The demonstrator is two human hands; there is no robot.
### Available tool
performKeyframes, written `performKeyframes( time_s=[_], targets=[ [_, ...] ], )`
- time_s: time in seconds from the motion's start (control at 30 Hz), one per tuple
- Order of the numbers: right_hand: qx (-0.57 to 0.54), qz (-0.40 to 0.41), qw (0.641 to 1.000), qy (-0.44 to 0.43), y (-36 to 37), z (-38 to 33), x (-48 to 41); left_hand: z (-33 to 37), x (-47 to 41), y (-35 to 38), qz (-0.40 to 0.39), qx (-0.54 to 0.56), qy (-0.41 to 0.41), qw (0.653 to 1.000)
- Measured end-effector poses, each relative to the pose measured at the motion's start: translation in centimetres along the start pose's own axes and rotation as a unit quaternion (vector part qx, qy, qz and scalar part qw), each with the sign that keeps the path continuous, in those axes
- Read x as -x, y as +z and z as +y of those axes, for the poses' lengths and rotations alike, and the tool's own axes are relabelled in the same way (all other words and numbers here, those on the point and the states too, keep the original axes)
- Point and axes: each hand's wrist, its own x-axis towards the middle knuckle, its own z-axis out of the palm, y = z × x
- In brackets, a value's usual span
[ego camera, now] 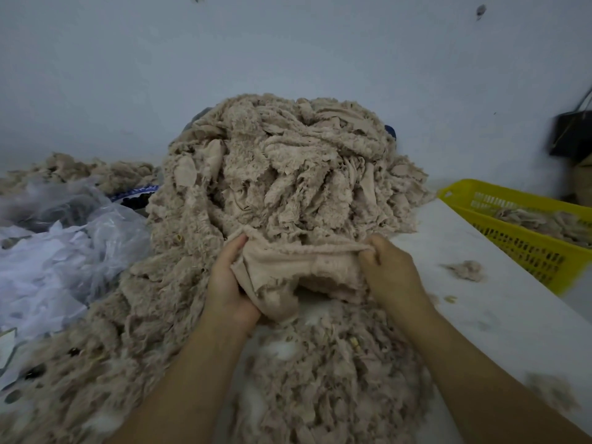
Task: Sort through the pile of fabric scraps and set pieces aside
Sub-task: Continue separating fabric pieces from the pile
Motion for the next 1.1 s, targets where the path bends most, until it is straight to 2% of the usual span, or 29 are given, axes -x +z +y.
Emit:
performKeyframes(
  time_s=[0.07, 0.13, 0.2, 0.23, 0.27, 0.3, 0.37, 0.4, 0.43, 0.47, 0.5, 0.53, 0.6, 0.63, 0.7, 0.73, 0.77, 0.83, 0.9, 0.97, 1.03, 1.1],
  targets=[
    [-0.109, 0.069, 0.989, 0.073, -0.8, 0.5, -0.2, 0.4, -0.3, -0.3, 0.001, 0.021, -0.006, 1.0],
    [-0.179, 0.095, 0.973, 0.109, -1.3, 0.6, -0.4, 0.3, -0.5, -0.1, 0.033, -0.013, 0.003, 0.999],
    [-0.185, 0.07, 0.975, 0.105, -1.2, 0.0, -0.3, -0.4, -0.5, 0.3, 0.076, -0.107, 0.039, 0.991],
    [-0.187, 0.054, 0.975, 0.103, -1.0, -0.5, -0.3, -0.9, -0.4, 0.6, 0.093, -0.187, 0.072, 0.975],
    [-0.196, 0.039, 0.974, 0.103, -0.6, -0.8, -0.2, -1.4, -0.3, 0.7, 0.099, -0.291, 0.114, 0.945],
    [-0.207, 0.028, 0.972, 0.104, -0.3, -1.1, -0.1, -1.9, -0.2, 0.6, 0.084, -0.419, 0.16, 0.89],
    [-0.22, 0.014, 0.971, 0.095, 0.0, -1.4, 0.2, -2.5, 0.1, 0.6, 0.032, -0.631, 0.277, 0.724],
    [-0.229, 0.014, 0.969, 0.089, 0.0, -1.4, 0.2, -2.6, 0.4, 0.9, 0.008, -0.679, 0.344, 0.649],
    [-0.239, 0.017, 0.967, 0.082, 0.0, -1.4, 0.3, -2.8, 0.7, 1.4, -0.014, -0.698, 0.408, 0.589],
    [-0.248, 0.019, 0.966, 0.072, 0.0, -1.4, 0.5, -3.2, 0.7, 1.9, -0.035, -0.701, 0.457, 0.546],
    [-0.254, 0.022, 0.965, 0.057, 0.0, -1.4, 0.6, -3.8, 0.8, 2.4, -0.06, -0.706, 0.478, 0.52],
    [-0.259, 0.024, 0.964, 0.043, 0.0, -1.4, 0.6, -4.3, 1.0, 2.9, -0.084, -0.717, 0.462, 0.515],
    [-0.253, 0.013, 0.967, 0.028, 0.2, -1.3, 0.6, -5.2, 1.1, 3.1, -0.104, -0.75, 0.375, 0.534],
    [-0.247, 0.005, 0.968, 0.036, 0.3, -1.2, 0.6, -5.5, 1.0, 2.7, -0.103, -0.763, 0.353, 0.532],
    [-0.239, 0.01, 0.969, 0.062, 0.2, -1.0, 0.5, -5.3, 0.6, 1.8, -0.094, -0.756, 0.39, 0.518],
    [-0.228, 0.027, 0.971, 0.071, 0.0, -0.9, 0.3, -5.0, 0.3, 1.4, -0.07, -0.741, 0.4, 0.535],
    [-0.217, 0.052, 0.971, 0.083, -0.2, -0.8, 0.1, -4.4, 0.1, 1.1, -0.028, -0.718, 0.385, 0.58],
    [-0.216, 0.1, 0.963, 0.127, -0.7, -0.3, -0.4, -3.0, -0.2, 0.5, 0.079, -0.626, 0.335, 0.7],
    [-0.196, 0.12, 0.96, 0.157, -1.3, 0.7, -0.8, -2.1, -0.3, -0.3, 0.152, -0.531, 0.309, 0.774],
    [-0.161, 0.1, 0.969, 0.16, -1.3, 1.6, -0.9, -1.4, -0.4, -0.6, 0.182, -0.405, 0.264, 0.856],
    [-0.137, 0.076, 0.977, 0.144, -1.0, 1.8, -0.8, -0.6, -0.5, -0.4, 0.193, -0.272, 0.201, 0.921],
    [-0.126, 0.057, 0.987, 0.087, -0.3, 1.4, -0.5, -0.3, -0.3, -0.1, 0.185, -0.18, 0.146, 0.955]
  ],
)
